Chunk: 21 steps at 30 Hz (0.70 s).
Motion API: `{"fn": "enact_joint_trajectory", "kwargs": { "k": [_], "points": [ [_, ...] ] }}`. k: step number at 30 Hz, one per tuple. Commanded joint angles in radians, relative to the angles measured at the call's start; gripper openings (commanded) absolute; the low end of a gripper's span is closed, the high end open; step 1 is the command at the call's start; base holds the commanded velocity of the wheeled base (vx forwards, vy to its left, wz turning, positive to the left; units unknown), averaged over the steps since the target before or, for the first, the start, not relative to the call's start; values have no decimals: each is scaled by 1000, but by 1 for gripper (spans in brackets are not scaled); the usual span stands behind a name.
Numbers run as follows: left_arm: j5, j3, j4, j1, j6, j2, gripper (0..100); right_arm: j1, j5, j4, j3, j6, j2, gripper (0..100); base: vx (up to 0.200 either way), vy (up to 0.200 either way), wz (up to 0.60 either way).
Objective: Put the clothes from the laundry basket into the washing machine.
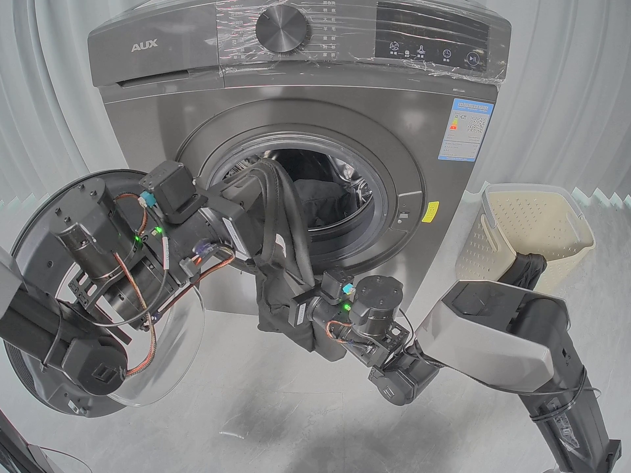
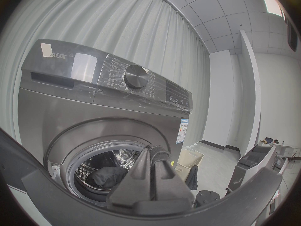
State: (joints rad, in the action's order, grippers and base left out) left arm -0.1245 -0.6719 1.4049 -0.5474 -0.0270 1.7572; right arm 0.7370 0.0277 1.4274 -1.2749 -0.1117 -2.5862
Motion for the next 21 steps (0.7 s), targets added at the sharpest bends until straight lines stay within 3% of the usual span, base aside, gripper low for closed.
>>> {"fn": "enact_joint_trajectory", "kwargs": {
  "k": [1, 10, 15, 16, 21],
  "points": [
    [-1, 22, -3, 52, 6, 19, 0, -31, 8, -9, 42, 0, 57, 0, 0, 0, 0],
    [-49, 216, 19, 100, 33, 128, 0, -116, 9, -19, 94, 0, 198, 0, 0, 0, 0],
    [-52, 265, 105, 113, 52, 225, 0, -122, 9, -36, 92, 3, 244, 0, 0, 0, 0],
    [-52, 291, 124, 113, 67, 248, 0, -125, 9, -41, 88, 3, 247, 0, 0, 0, 0],
    [-50, 357, 144, 115, 87, 301, 0, -126, 9, -38, 83, 3, 247, 0, 0, 0, 0]
  ]
}}
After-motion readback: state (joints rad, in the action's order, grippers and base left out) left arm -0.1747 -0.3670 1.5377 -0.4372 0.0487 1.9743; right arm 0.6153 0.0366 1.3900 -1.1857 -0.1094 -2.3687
